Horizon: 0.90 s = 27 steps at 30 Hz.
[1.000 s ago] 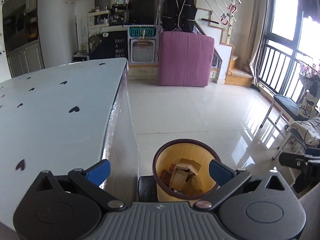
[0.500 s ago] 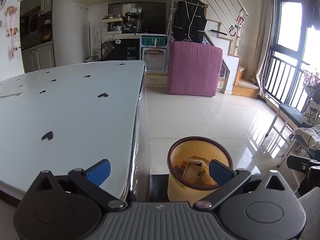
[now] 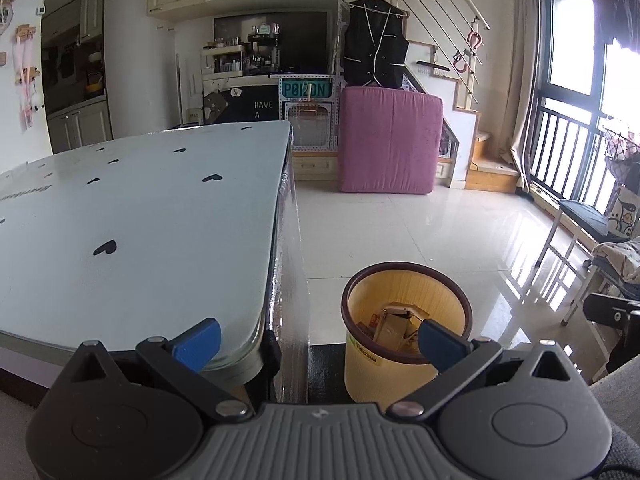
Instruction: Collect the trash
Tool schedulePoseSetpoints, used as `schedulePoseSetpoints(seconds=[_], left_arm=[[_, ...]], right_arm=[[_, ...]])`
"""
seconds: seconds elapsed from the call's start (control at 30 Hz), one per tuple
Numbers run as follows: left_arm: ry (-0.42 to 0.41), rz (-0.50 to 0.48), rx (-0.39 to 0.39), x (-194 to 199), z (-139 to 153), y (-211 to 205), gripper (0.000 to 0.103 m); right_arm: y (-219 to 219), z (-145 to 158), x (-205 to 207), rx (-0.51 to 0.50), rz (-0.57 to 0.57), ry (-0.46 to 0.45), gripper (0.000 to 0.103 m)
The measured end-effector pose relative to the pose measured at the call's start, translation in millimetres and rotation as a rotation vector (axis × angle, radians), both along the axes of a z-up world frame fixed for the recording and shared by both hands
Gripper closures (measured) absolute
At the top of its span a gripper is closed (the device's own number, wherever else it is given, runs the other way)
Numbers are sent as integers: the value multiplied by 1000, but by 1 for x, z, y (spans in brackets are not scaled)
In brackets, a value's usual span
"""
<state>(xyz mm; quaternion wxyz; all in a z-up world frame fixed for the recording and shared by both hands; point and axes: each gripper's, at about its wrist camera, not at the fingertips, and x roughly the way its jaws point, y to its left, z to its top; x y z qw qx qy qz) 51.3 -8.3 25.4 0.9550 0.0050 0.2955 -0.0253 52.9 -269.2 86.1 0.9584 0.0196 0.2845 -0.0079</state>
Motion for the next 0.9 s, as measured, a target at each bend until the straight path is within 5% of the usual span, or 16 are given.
schedulePoseSetpoints(seconds=[0.9], left_arm=[[-13,10,-14,-6,-2,0,0]], right_arm=[[2,-3,-14,1,-9,-29,0]])
